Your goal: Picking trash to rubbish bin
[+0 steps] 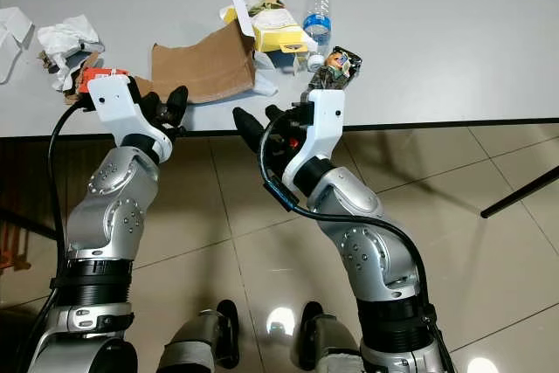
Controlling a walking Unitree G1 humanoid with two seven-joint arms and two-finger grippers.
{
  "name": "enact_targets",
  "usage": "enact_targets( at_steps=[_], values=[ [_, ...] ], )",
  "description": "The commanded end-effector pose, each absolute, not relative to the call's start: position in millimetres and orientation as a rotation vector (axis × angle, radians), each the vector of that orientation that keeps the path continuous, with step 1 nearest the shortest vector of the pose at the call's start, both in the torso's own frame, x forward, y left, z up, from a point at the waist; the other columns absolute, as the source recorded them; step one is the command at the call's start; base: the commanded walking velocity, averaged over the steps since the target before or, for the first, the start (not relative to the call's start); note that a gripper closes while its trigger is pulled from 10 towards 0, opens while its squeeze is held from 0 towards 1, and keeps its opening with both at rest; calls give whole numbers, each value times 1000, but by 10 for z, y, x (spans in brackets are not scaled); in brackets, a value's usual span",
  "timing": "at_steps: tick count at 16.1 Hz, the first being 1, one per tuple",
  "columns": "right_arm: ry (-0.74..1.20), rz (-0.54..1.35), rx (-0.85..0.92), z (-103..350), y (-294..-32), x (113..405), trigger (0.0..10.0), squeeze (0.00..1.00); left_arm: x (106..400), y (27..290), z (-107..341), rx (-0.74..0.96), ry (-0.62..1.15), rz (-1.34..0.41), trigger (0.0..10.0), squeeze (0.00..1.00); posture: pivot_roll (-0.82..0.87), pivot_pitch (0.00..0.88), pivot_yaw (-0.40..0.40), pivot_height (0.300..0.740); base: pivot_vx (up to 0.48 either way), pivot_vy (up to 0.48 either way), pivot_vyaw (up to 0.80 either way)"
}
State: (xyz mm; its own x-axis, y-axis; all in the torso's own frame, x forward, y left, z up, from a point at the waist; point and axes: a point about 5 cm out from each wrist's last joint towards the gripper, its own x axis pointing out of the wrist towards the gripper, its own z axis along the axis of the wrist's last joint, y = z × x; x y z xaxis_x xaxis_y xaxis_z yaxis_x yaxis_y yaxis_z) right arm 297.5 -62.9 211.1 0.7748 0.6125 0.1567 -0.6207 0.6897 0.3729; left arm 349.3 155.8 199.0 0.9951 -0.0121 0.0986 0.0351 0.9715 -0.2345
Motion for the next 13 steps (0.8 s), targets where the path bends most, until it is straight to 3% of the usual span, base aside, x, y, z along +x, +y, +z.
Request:
enact_targets(
  at_steps=[1, 5, 8, 13],
  values=[
    [-25, 676, 425, 2097, -634, 2977, 10000, 0, 3483, 1536, 2056, -224, -122, -22, 10000, 0, -69, 257, 2, 740, 0, 0, 0],
    [-19, 678, 428, 2084, -619, 2979, 10000, 0, 3406, 1547, 2297, -174, -221, -14, 10000, 0, -66, 257, 3, 740, 0, 0, 0],
    [-15, 685, 434, 2076, -608, 2973, 10000, 0, 3304, 1673, 2392, -123, -293, 97, 10000, 0, -57, 255, 5, 740, 0, 0, 0],
    [-14, 678, 426, 2073, -628, 2986, 10000, 0, 3384, 1735, 2152, -97, -209, 205, 10000, 0, -67, 247, -1, 740, 0, 0, 0]
  ],
)
